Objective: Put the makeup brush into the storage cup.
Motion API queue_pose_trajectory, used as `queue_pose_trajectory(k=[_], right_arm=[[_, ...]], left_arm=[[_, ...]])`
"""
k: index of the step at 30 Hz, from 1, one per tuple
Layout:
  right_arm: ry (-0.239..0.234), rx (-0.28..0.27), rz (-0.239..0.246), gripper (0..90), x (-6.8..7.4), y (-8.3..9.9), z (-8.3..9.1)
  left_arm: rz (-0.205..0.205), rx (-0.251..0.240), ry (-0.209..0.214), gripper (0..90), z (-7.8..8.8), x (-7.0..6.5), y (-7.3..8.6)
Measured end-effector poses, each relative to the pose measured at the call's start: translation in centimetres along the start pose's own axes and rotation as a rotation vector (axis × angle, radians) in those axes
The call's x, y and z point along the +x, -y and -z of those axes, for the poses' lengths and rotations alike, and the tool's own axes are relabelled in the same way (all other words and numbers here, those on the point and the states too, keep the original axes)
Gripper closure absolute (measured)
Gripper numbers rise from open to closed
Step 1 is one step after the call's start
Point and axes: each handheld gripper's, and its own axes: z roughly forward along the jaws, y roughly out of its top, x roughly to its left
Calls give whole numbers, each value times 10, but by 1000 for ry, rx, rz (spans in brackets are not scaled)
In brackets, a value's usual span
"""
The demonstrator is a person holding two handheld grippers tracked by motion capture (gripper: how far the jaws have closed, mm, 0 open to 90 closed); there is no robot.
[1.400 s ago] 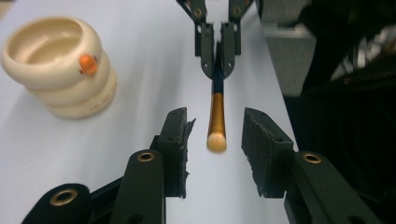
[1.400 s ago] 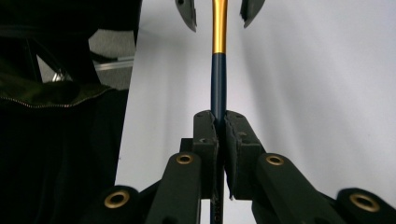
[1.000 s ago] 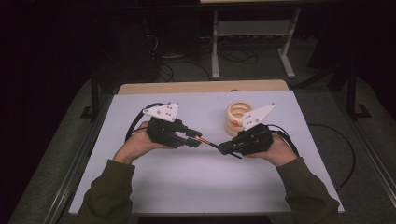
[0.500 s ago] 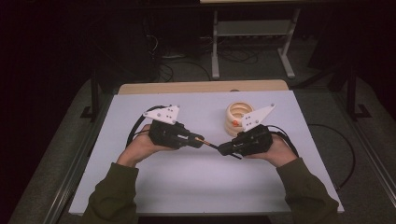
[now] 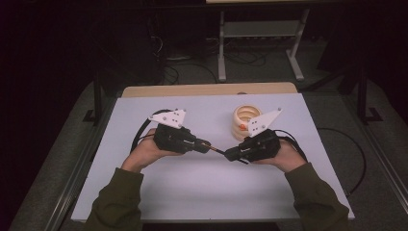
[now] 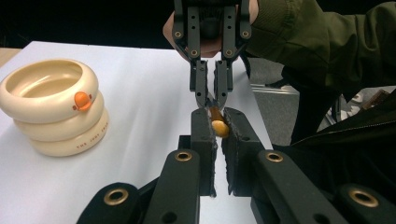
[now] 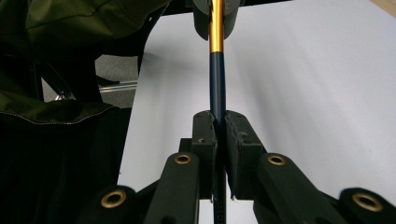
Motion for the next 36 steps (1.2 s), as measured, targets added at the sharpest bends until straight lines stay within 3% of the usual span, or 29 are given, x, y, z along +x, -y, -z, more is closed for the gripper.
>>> queue_pose_trajectory(k=[4,5,9,13,24,36], right_arm=[[4,4,8,819,0,0,0],[11,7,21,794,-1,0,0],[9,7,-4,659,0,0,-1],[15,-2,-6,637,-2,-2,0],[-10,49,19,655,-4,-19,-14],[-27,83,46,759,-5,-27,-25]], left_arm=[[6,1,1,832,0,0,0],[8,2,2,832,0,0,1],[10,7,1,833,-2,0,1],[3,11,1,832,-2,0,0],[6,40,-1,832,-5,0,1],[6,68,-2,832,-8,1,3]])
